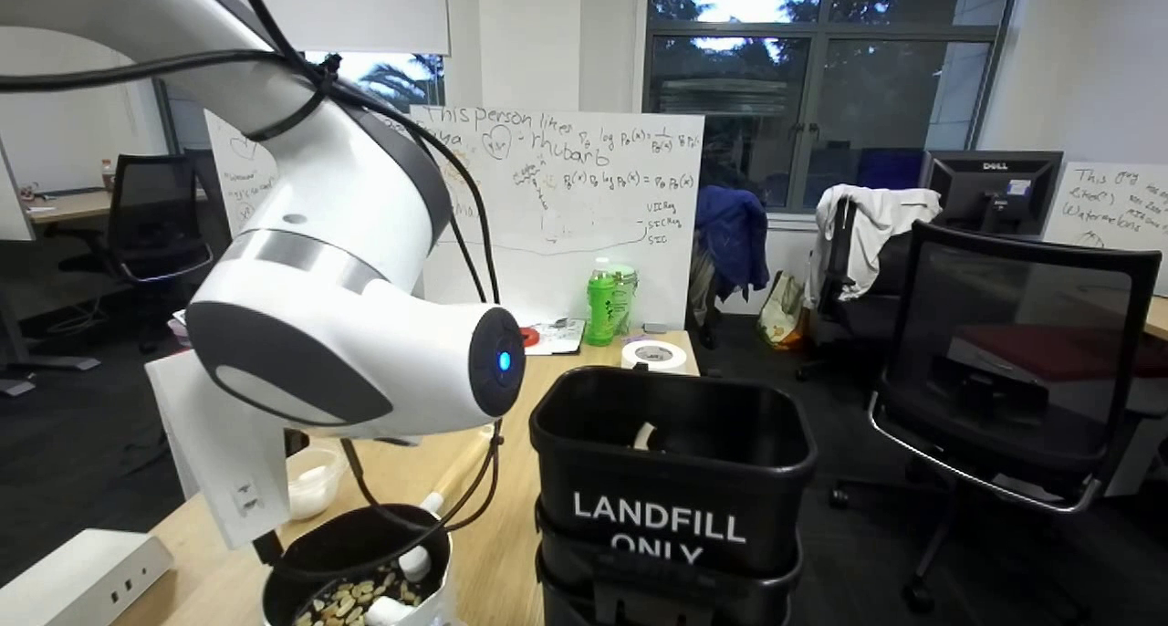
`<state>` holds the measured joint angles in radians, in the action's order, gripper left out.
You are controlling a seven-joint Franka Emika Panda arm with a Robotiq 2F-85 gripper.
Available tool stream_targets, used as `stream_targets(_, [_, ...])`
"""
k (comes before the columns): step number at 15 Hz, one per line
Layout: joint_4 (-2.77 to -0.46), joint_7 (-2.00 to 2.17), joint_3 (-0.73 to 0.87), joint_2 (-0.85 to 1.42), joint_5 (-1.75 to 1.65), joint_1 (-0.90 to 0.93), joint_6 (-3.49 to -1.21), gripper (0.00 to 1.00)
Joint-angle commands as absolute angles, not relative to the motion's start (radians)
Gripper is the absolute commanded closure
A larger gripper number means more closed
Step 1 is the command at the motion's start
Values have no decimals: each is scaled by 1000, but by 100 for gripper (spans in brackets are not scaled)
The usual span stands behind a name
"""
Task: Pour the contents of the cup into the pot
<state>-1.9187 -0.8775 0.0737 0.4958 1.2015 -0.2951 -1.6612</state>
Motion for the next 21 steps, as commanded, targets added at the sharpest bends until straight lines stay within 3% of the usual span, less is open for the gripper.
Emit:
stream_targets(1, [-1989, -887, 114, 441, 1251, -267, -1724, 99])
stream_targets(2, [-1933, -879, 112, 487, 1228, -273, -1672, 94])
stream_targets(13, [-1954, -874, 127, 484, 1349, -287, -1711, 99])
stream_targets(21, [-2129, -1066, 202, 404, 1591, -285, -1746, 99])
